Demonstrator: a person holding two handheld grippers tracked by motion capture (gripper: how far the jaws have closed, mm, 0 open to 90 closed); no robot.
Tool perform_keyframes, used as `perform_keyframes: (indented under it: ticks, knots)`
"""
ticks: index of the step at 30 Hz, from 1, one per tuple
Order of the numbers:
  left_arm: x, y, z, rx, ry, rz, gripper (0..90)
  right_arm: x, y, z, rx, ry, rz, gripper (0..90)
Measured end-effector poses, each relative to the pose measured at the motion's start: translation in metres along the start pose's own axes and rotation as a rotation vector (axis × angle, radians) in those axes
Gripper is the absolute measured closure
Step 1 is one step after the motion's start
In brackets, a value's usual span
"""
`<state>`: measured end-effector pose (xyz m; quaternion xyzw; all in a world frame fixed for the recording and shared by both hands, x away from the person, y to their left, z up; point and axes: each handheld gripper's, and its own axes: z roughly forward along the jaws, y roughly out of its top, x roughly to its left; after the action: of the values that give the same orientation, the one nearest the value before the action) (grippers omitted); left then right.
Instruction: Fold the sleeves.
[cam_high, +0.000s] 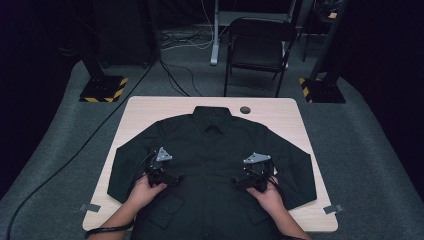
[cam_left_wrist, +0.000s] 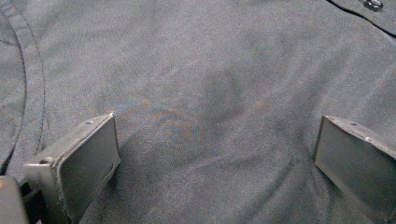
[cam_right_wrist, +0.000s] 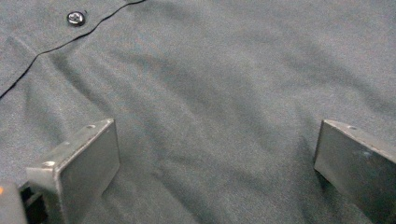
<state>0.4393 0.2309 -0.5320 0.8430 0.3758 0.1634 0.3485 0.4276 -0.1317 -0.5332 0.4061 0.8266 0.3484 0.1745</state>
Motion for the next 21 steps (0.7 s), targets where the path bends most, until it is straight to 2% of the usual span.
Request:
perform_keyframes:
  ticks: [6, 11, 21]
  knots:
    - [-0.0002, -0.0001, -0.0001, -0.001, 0.001, -0.002, 0.0, 0.0001, 0.0001, 0.0, 0.001, 0.0, 0.001, 0.0]
    - [-0.0002, -0.0001, -0.0001, 0.0, 0.001, -0.001, 0.0, 0.0032, 0.0023, 0.0014, 0.009, -0.025, 0.029, 0.0]
    - [-0.0002, -0.0001, -0.0001, -0.001, 0.001, -0.002, 0.0, 0.0011, 0.0041, 0.0024, 0.016, -0.013, 0.013, 0.0]
